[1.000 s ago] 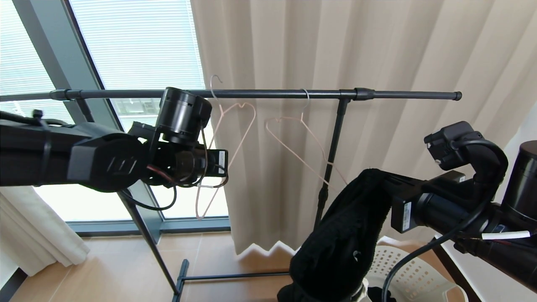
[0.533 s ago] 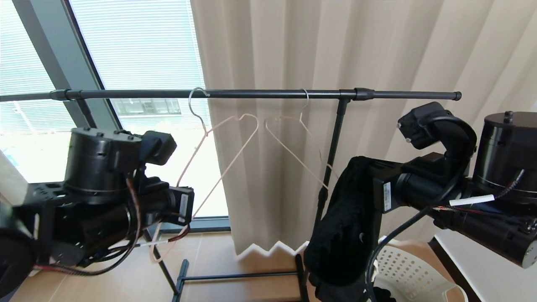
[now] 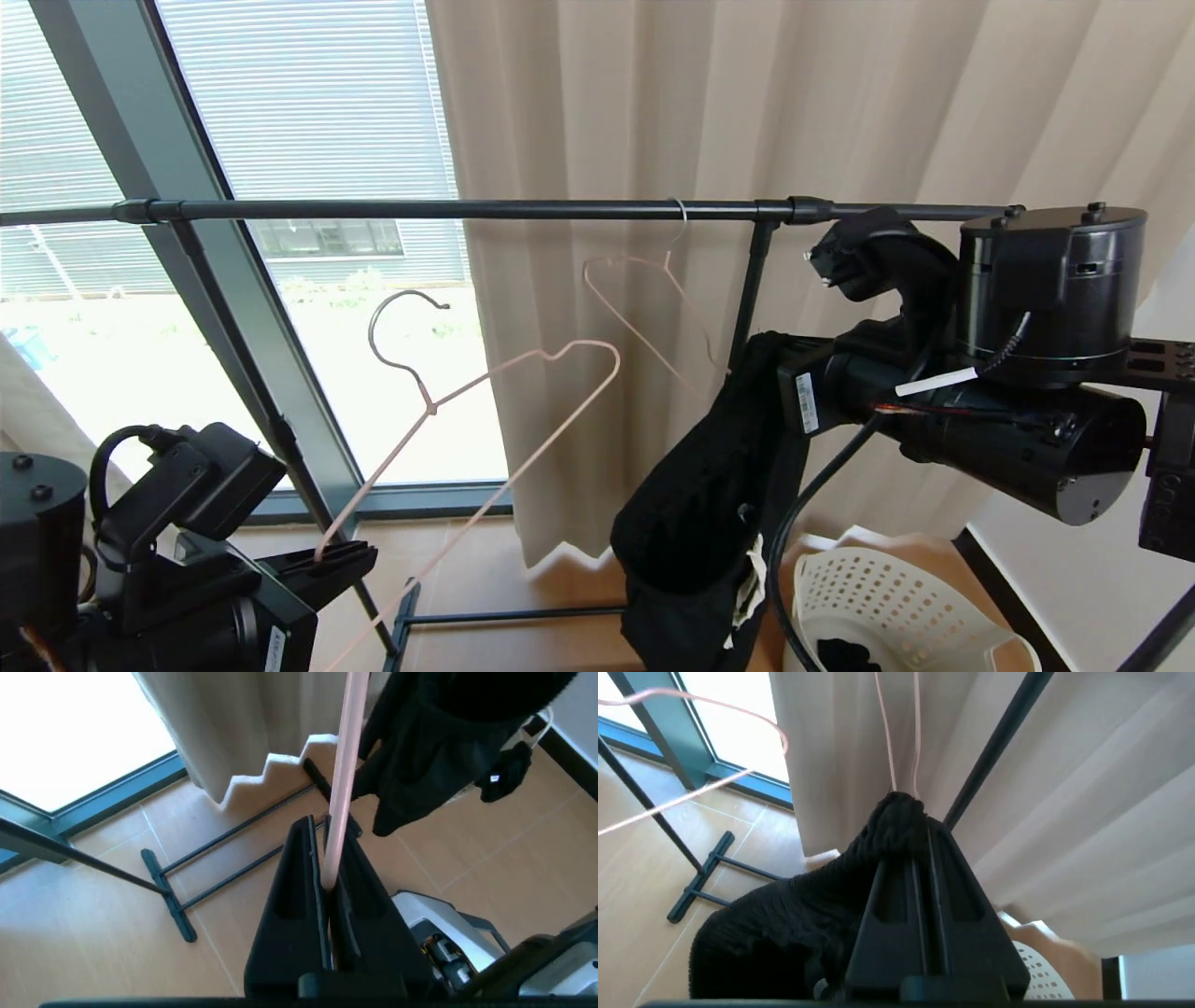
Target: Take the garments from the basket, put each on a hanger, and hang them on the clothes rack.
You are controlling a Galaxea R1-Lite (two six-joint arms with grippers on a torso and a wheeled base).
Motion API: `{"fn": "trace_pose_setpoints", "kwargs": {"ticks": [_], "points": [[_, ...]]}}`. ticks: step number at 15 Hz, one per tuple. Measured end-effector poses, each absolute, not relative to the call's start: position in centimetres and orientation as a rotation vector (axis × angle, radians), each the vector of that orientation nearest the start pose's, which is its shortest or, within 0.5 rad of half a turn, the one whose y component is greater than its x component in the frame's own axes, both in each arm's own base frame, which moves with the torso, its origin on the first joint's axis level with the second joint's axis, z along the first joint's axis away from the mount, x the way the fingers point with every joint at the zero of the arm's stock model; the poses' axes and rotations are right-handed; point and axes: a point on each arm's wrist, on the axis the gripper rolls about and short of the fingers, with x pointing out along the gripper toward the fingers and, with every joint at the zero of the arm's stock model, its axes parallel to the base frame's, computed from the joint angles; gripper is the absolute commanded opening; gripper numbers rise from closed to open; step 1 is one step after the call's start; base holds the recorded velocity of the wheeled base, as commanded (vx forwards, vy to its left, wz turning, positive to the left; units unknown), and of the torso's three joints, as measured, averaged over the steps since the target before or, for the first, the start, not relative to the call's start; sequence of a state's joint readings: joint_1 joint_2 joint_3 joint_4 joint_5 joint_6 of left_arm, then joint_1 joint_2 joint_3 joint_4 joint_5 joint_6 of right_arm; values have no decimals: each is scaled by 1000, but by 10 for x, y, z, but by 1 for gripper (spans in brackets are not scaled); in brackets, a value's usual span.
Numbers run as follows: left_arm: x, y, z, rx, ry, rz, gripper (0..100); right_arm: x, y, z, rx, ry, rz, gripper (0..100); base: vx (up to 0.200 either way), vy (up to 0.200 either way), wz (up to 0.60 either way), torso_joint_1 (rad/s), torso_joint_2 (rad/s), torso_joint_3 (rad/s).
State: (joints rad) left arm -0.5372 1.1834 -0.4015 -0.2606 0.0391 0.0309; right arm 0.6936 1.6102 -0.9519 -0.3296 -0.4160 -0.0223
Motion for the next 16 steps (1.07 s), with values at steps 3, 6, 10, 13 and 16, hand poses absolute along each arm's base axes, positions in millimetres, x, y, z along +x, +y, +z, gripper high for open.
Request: {"fn": "trace_pose_setpoints", "kwargs": {"ticks": [3, 6, 10, 13, 16], "points": [[122, -73, 157, 159, 471, -546, 0, 239, 183, 218, -204, 283, 257, 0, 0, 0, 0, 0, 0, 0], [111, -67, 153, 149, 456, -584, 0, 246, 184, 214, -215, 292, 224, 0, 0, 0, 0, 0, 0, 0], [91, -58, 145, 196, 415, -721, 0, 253, 187, 212, -228, 285, 133, 0, 0, 0, 0, 0, 0, 0], [85, -57, 146, 189, 389, -779, 0, 259, 192, 211, -232, 285, 116, 0, 0, 0, 0, 0, 0, 0], [93, -63, 153, 190, 377, -794, 0, 259, 197, 210, -233, 282, 120, 0, 0, 0, 0, 0, 0, 0]]}}
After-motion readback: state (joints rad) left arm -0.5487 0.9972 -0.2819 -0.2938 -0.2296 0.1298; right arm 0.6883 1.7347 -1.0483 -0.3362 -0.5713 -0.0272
